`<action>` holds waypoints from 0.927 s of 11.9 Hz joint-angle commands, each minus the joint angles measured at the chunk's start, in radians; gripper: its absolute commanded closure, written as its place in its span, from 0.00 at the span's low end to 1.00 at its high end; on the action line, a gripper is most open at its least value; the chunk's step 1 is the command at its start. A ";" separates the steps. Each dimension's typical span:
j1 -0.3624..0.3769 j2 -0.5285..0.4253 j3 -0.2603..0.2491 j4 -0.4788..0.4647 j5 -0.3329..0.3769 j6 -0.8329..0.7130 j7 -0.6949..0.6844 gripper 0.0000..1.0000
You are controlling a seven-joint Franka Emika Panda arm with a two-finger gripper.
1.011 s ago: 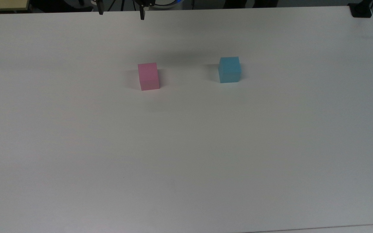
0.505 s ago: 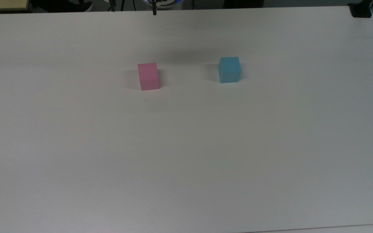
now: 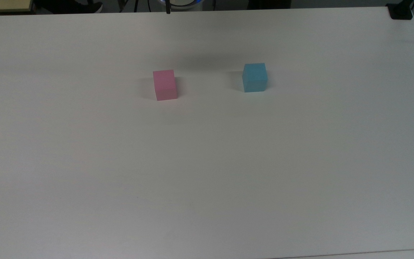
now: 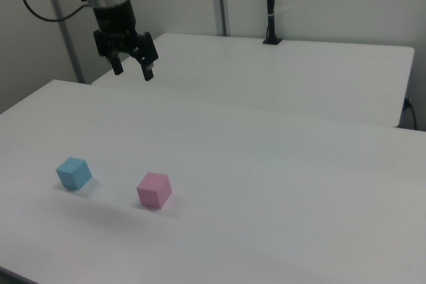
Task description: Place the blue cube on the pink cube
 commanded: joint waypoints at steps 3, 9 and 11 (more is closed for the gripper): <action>0.004 0.000 -0.006 0.012 0.031 -0.024 -0.005 0.00; 0.032 0.011 0.012 0.003 0.060 -0.045 -0.002 0.00; 0.032 0.011 0.037 -0.010 0.061 -0.044 0.000 0.00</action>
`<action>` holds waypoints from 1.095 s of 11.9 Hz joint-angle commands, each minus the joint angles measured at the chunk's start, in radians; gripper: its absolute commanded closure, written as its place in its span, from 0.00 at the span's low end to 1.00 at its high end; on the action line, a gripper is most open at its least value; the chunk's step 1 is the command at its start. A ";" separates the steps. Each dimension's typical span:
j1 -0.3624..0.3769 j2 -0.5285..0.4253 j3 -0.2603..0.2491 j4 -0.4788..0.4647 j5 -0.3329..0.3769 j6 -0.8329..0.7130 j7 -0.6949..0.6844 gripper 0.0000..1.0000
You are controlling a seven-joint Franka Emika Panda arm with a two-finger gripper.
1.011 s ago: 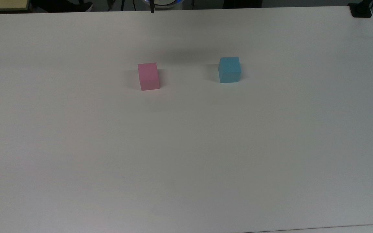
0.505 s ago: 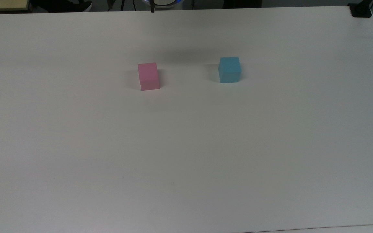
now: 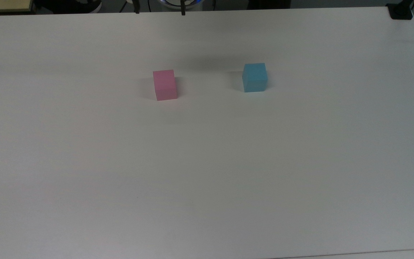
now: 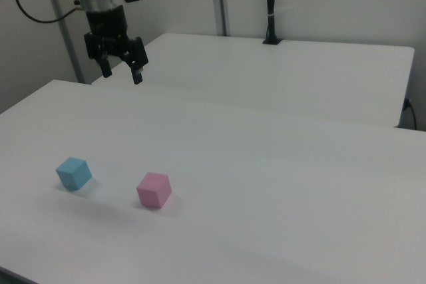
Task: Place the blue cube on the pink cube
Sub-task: 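Move the gripper over the blue cube and lower around it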
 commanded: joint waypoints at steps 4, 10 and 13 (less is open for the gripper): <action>0.008 0.005 0.125 -0.058 0.018 -0.035 -0.002 0.00; 0.018 0.043 0.321 -0.199 0.015 0.054 0.122 0.00; 0.018 0.056 0.392 -0.326 0.013 0.238 0.229 0.00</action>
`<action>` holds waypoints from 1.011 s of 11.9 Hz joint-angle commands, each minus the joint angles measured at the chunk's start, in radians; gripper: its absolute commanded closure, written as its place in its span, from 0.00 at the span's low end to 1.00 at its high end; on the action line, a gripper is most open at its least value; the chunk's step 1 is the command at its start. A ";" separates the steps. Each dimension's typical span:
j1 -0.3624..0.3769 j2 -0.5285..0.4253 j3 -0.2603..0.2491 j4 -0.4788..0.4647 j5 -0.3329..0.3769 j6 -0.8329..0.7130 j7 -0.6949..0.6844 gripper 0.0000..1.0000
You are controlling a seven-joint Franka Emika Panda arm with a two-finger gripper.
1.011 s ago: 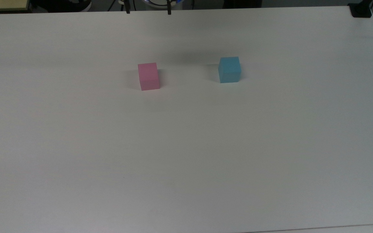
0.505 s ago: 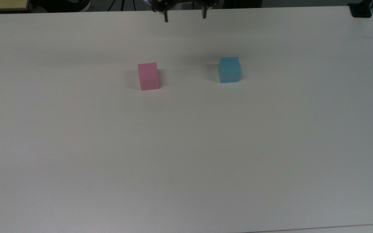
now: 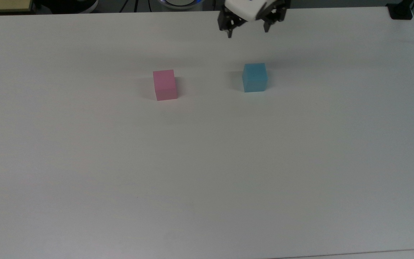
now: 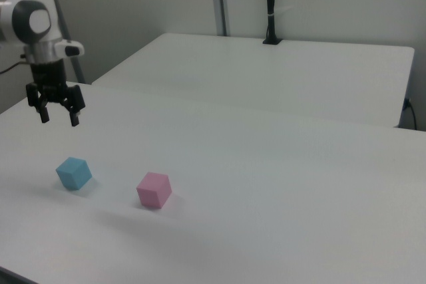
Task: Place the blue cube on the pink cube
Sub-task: 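Move the gripper over the blue cube and lower around it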
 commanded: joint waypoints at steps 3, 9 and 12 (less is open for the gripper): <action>0.001 0.029 0.042 -0.158 0.004 0.269 0.104 0.00; 0.027 0.152 0.048 -0.170 -0.057 0.331 0.148 0.00; 0.042 0.181 0.050 -0.172 -0.100 0.350 0.197 0.00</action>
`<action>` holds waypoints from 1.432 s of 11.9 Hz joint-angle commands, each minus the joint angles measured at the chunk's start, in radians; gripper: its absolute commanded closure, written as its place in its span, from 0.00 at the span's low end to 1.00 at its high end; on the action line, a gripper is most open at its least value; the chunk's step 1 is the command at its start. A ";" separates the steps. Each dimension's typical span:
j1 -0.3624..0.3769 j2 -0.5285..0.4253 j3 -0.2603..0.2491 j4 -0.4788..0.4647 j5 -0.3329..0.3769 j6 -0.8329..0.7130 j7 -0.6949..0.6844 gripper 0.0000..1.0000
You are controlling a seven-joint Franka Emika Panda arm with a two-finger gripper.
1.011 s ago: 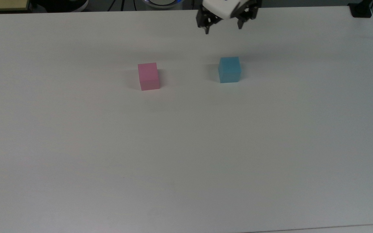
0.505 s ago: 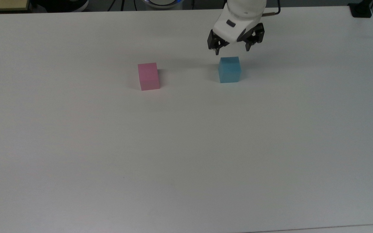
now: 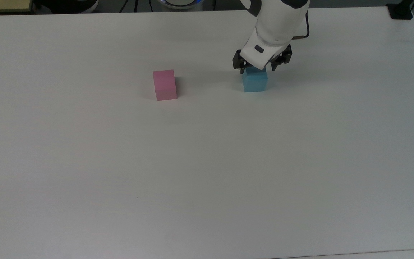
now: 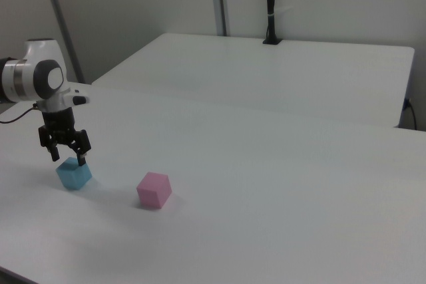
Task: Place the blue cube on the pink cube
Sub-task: 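Move the gripper over the blue cube and lower around it, then close the gripper on the blue cube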
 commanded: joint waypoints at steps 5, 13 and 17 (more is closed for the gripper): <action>0.014 0.038 0.003 -0.009 -0.035 0.033 0.071 0.04; 0.013 0.023 0.006 0.028 -0.043 -0.050 0.072 0.72; -0.024 -0.054 0.003 0.155 -0.015 -0.287 -0.028 0.72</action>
